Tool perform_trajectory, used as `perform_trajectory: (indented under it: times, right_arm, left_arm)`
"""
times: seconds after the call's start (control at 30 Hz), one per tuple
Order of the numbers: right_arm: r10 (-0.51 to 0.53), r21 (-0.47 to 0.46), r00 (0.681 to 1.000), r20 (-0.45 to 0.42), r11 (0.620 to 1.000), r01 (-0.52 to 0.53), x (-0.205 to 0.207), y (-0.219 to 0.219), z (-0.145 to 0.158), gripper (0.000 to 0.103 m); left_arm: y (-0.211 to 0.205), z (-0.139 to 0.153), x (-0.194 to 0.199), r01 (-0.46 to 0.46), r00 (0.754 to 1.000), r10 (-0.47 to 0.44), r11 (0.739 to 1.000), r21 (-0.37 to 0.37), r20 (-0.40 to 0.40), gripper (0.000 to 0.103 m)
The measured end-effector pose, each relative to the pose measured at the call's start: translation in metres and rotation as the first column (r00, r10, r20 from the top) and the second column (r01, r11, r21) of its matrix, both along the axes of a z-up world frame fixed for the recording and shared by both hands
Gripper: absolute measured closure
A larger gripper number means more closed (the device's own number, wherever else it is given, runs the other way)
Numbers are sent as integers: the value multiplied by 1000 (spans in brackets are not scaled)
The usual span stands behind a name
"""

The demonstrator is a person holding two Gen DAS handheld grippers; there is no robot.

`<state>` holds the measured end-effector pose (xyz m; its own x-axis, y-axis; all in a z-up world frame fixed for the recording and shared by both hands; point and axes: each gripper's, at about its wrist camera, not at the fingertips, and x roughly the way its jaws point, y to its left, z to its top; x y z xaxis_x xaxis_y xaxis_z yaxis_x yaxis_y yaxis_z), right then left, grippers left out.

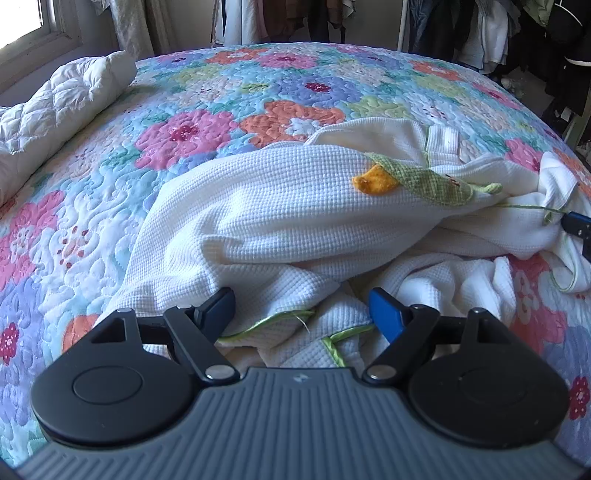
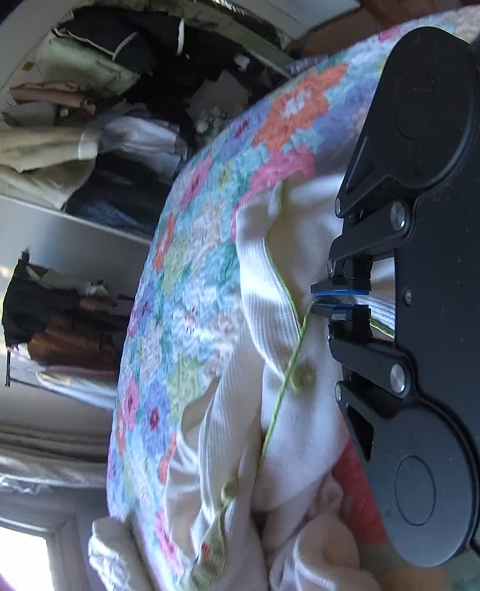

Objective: Fold clothes

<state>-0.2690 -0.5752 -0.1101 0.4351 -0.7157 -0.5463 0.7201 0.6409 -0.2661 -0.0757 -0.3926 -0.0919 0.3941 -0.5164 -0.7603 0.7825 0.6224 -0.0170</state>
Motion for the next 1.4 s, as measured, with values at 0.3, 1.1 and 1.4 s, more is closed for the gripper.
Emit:
perform_trajectory:
  times: [0.3,1.1,1.4]
  right_arm:
    - [-353,464,904,242,860,211,-66,-79,-16,93]
    - [8,710,905,425,617,-339,11,16,-25,36]
    - [-43,661,896,441,691,-292,54,29,-46,82]
  left_arm:
    - [-1,-1,-1,5,1000,-5,1000,4,-1,22]
    - [15,37,41,-43,998,50,990,-137,45,84]
    - [24,33,74,-66,998,60,973,-223,-34,89]
